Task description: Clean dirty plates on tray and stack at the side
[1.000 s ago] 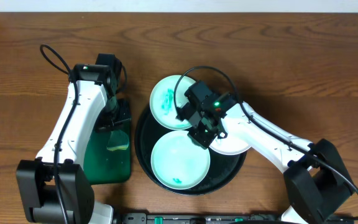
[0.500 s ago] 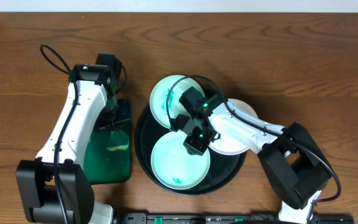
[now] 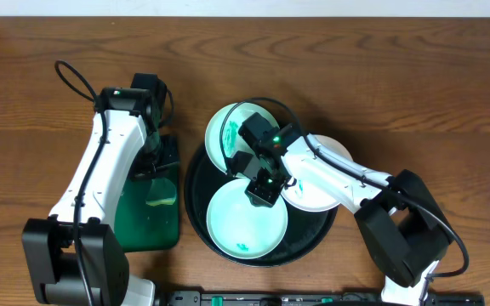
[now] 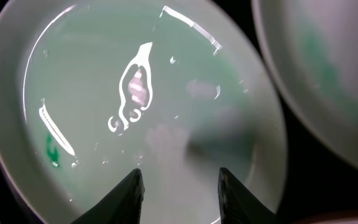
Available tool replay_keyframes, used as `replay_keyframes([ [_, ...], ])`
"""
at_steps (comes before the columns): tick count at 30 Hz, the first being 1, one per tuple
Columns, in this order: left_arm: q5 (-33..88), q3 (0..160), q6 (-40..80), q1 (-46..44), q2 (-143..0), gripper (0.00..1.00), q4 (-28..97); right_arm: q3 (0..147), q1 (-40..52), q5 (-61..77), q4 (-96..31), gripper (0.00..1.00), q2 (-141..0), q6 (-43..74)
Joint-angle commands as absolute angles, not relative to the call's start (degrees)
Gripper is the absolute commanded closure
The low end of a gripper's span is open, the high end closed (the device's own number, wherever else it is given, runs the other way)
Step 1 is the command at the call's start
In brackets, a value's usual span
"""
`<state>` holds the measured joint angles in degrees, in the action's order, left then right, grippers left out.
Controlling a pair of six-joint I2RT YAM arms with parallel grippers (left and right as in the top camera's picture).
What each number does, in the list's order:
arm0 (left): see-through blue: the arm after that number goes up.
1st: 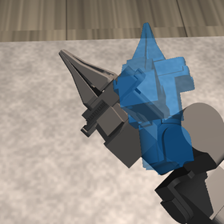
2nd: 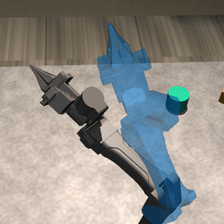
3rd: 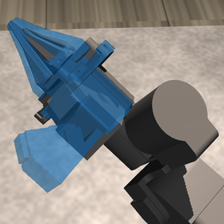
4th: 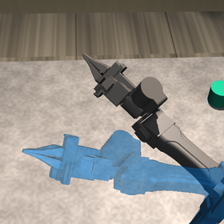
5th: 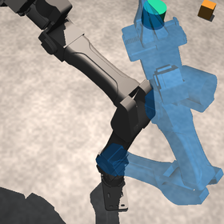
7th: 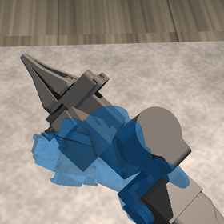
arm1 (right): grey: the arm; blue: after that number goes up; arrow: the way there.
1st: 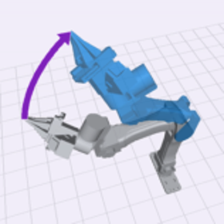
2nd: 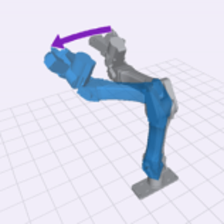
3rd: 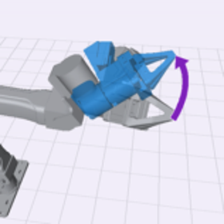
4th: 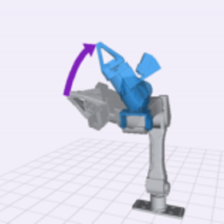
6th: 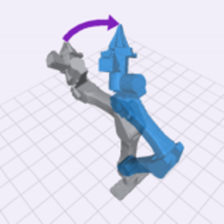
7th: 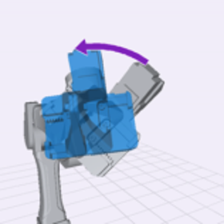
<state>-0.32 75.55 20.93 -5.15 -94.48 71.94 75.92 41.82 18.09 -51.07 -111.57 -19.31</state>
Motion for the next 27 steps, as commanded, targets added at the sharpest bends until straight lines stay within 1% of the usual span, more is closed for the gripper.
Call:
replay_keyframes([
  [1, -0.40, 76.47, 20.60, -5.06, -93.73, 0.93, 72.16, 77.21, 42.06, 14.94, -50.35, 0.62, -111.22, -20.40],
  [13, -0.40, 76.47, 20.60, -5.06, -93.73, 0.93, 72.16, 77.23, 41.41, 13.91, -46.94, 0.63, -111.24, -21.50],
  [19, -0.40, 76.47, 20.60, -5.06, -93.73, 0.93, 72.12, 77.21, 40.99, 8.99, -48.10, 0.63, -111.24, -21.12],
  [27, -0.40, 76.47, 20.60, -5.06, -93.73, 0.93, 71.72, 77.60, 41.08, 8.10, -48.03, 0.64, -111.24, -21.02],
])
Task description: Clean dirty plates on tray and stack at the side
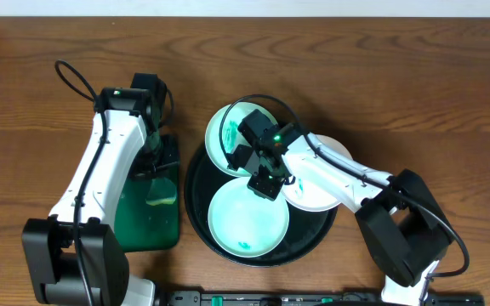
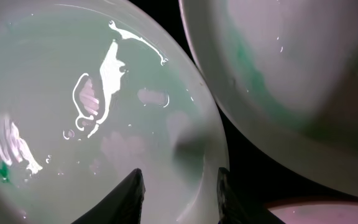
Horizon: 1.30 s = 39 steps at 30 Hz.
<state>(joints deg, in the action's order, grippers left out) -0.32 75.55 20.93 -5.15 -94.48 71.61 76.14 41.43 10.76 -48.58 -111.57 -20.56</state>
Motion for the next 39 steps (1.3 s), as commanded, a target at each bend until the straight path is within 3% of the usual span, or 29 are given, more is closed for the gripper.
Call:
replay_keyframes([
  [1, -0.40, 76.47, 20.60, -5.06, -93.73, 0.93, 71.75, 77.62, 41.06, 7.35, -47.81, 0.64, -111.24, -20.80],
  [39, -0.43, 76.47, 20.58, -5.06, -93.73, 0.93, 71.53, 83.24, 41.34, 7.73, -53.19, 0.67, -118.52, -18.90],
])
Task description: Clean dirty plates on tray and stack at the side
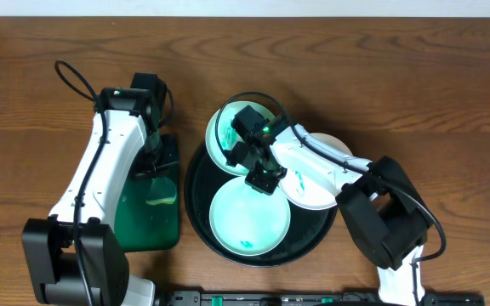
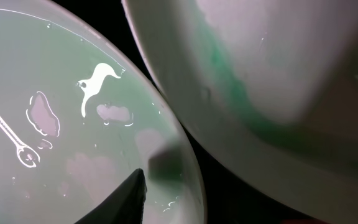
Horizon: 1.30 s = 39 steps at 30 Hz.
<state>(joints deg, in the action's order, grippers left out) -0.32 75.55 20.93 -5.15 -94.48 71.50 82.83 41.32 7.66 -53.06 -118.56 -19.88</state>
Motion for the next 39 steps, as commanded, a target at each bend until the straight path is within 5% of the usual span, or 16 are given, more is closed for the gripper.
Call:
replay_keyframes([
  [1, -0.40, 76.47, 20.58, -5.06, -93.73, 0.93, 71.53, 83.24, 41.34, 7.75, -53.34, 0.69, -118.52, -18.87],
  [10, -0.40, 76.47, 20.58, -5.06, -93.73, 0.93, 71.55, 82.43, 41.30, 7.73, -55.20, 0.84, -118.52, -16.67],
  [13, -0.40, 76.47, 20.58, -5.06, -93.73, 0.93, 71.55, 80.99, 41.34, 7.77, -54.72, 0.99, -118.52, -15.51],
  [39, -0.38, 76.47, 20.62, -5.06, -93.73, 0.93, 71.53, 79.88, 41.71, 7.35, -55.53, 0.99, -108.27, -0.80],
])
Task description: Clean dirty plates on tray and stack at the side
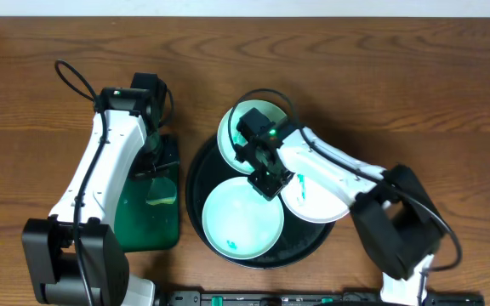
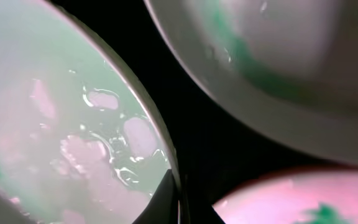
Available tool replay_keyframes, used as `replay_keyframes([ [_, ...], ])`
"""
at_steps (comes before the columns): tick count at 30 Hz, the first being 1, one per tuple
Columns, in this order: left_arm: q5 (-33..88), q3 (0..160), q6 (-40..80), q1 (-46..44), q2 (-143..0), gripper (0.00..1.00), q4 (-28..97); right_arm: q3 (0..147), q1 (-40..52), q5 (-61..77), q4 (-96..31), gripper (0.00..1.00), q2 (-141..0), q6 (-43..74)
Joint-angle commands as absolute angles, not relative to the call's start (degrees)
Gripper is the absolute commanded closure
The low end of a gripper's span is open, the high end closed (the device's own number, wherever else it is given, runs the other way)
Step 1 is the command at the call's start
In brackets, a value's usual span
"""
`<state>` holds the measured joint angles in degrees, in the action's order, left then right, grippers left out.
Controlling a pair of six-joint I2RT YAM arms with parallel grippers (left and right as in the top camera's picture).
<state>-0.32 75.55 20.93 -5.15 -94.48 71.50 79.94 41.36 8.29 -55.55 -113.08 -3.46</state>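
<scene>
Three white plates lie on the round black tray [image 1: 196, 174]. The front plate [image 1: 238, 219] is wet, with a small green stain near its front edge. The back plate [image 1: 266, 119] and the right plate [image 1: 320, 200] carry green smears. My right gripper [image 1: 268, 181] is over the tray's middle, shut on the front plate's [image 2: 73, 124] back rim; its jaws [image 2: 180, 190] pinch that edge. My left gripper [image 1: 165, 155] hangs over a green bin, and its jaws are hidden by the arm.
A dark green bin [image 1: 147, 223] with a pale scrap in it stands left of the tray. Bare wooden table [image 1: 415, 93] stretches to the right and behind. A black rail runs along the front edge.
My right gripper was open astride the front plate's rim and is now shut on it. The back plate lies a little further right and the right plate a little nearer. The left arm is unchanged.
My right gripper hung open over the middle of the front plate. Then it stood nearer that plate's back rim, then astride the rim beside the back plate. Now its jaws are shut on the rim. My left arm stayed over the green bin throughout.
</scene>
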Motion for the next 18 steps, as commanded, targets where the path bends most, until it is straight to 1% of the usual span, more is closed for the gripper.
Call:
replay_keyframes([
  [1, -0.38, 76.47, 20.62, -5.06, -93.73, 0.93, 71.53, 79.88, 41.71, 6.94, -55.57, 0.99, -107.26, -0.27],
  [5, -0.38, 76.47, 20.64, -5.06, -93.73, 0.93, 71.53, 79.88, 41.67, 0.43, -56.29, 0.99, -103.90, 6.50],
  [11, -0.36, 76.47, 20.67, -5.06, -93.73, 0.93, 71.50, 79.85, 41.78, -9.06, -59.02, 0.99, -102.24, 22.72],
  [18, 3.53, 76.47, 20.82, -5.06, -93.73, 0.93, 70.72, 77.21, 44.73, -9.43, -57.78, 0.98, -102.35, 36.18],
])
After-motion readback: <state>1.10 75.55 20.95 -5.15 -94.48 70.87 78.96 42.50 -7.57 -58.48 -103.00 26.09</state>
